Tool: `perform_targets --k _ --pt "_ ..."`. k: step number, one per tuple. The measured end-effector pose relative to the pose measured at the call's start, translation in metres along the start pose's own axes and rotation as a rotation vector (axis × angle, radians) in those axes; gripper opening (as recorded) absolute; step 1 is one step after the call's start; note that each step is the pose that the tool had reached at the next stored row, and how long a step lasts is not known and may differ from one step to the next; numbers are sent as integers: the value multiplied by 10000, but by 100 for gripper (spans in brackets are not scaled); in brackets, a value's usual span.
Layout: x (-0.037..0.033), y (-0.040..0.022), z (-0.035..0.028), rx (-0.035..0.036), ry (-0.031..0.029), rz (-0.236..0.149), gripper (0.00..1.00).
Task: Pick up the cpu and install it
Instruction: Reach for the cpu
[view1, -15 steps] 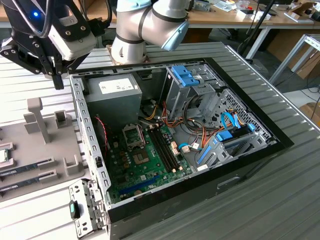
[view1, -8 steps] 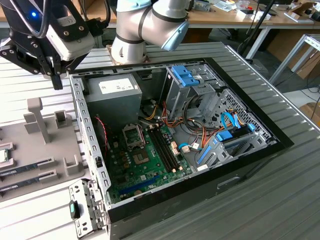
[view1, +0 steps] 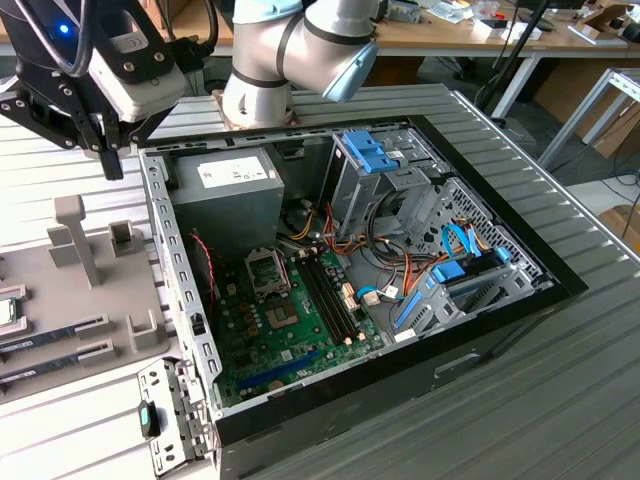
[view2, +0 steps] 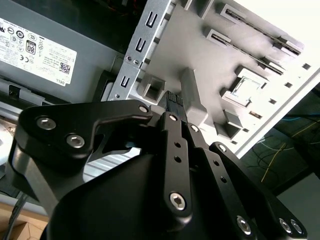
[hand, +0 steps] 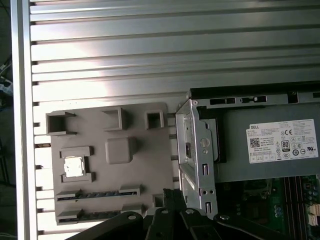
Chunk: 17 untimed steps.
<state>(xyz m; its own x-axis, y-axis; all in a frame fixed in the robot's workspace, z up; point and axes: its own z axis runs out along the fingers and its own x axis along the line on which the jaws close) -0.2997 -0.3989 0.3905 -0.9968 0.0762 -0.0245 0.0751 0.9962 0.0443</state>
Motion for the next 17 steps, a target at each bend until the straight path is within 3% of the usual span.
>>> perform_targets --k 17 --pt "37 -3 3 0 0 0 11"
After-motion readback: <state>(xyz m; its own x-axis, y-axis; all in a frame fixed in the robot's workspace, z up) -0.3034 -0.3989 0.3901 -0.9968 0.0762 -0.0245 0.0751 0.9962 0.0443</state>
